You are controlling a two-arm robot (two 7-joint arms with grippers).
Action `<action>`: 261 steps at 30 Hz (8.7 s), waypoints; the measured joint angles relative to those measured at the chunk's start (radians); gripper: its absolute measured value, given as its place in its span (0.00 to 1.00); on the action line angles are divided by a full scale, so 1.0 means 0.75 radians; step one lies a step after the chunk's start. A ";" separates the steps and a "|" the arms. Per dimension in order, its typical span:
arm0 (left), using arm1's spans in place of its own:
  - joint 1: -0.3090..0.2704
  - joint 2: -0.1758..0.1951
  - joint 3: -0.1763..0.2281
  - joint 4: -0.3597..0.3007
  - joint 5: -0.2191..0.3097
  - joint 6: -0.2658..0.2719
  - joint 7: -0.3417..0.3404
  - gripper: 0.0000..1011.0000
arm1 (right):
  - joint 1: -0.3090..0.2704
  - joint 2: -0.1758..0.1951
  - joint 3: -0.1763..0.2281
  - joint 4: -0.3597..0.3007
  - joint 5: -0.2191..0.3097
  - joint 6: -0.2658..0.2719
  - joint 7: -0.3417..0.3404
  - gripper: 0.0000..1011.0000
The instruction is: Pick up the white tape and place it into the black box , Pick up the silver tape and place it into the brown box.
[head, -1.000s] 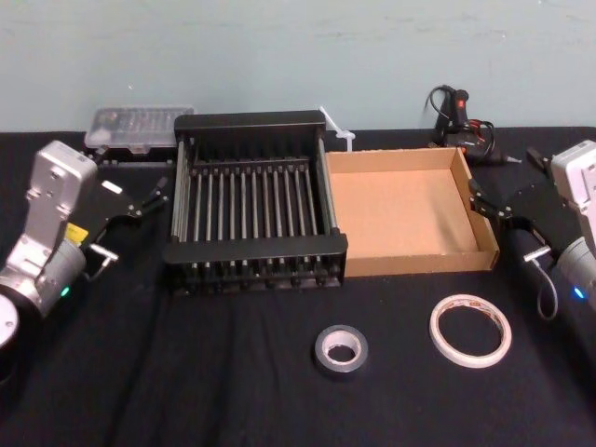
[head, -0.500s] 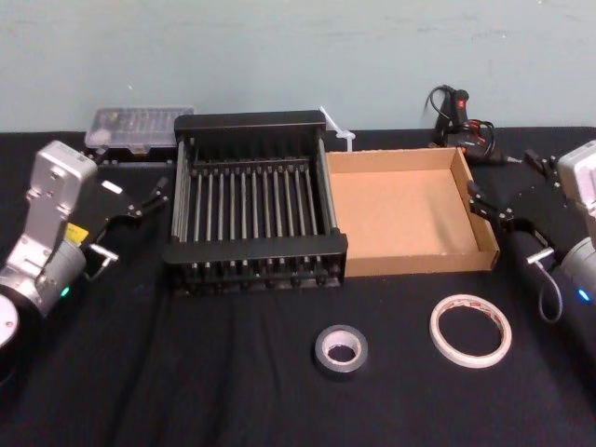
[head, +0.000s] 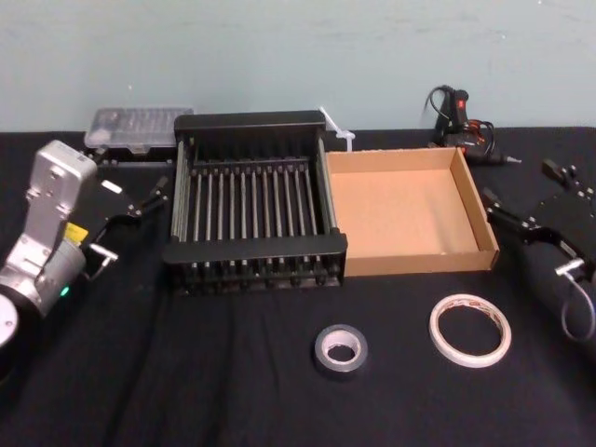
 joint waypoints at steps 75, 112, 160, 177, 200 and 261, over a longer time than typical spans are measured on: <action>0.000 0.000 0.000 0.000 0.000 0.000 0.000 0.99 | -0.231 -0.059 0.127 -0.069 -0.011 0.432 0.273 0.99; 0.000 0.000 0.000 0.000 0.000 0.000 0.000 0.99 | -0.235 -0.107 0.171 -0.055 -0.063 0.463 0.328 0.99; 0.000 0.000 0.000 0.000 0.000 0.000 0.000 0.99 | -0.235 -0.106 0.168 -0.056 -0.061 0.462 0.326 0.09; 0.000 0.000 0.000 0.000 0.000 0.000 0.000 0.99 | -0.235 -0.106 0.169 -0.056 -0.061 0.461 0.327 0.09; 0.000 0.000 0.000 0.000 0.000 0.000 0.000 0.99 | -0.285 -0.091 0.266 -0.183 0.005 0.427 0.334 0.09; 0.000 0.000 0.000 0.000 0.000 0.000 0.000 0.99 | 0.289 -0.350 -0.003 0.081 -0.152 0.504 0.349 0.09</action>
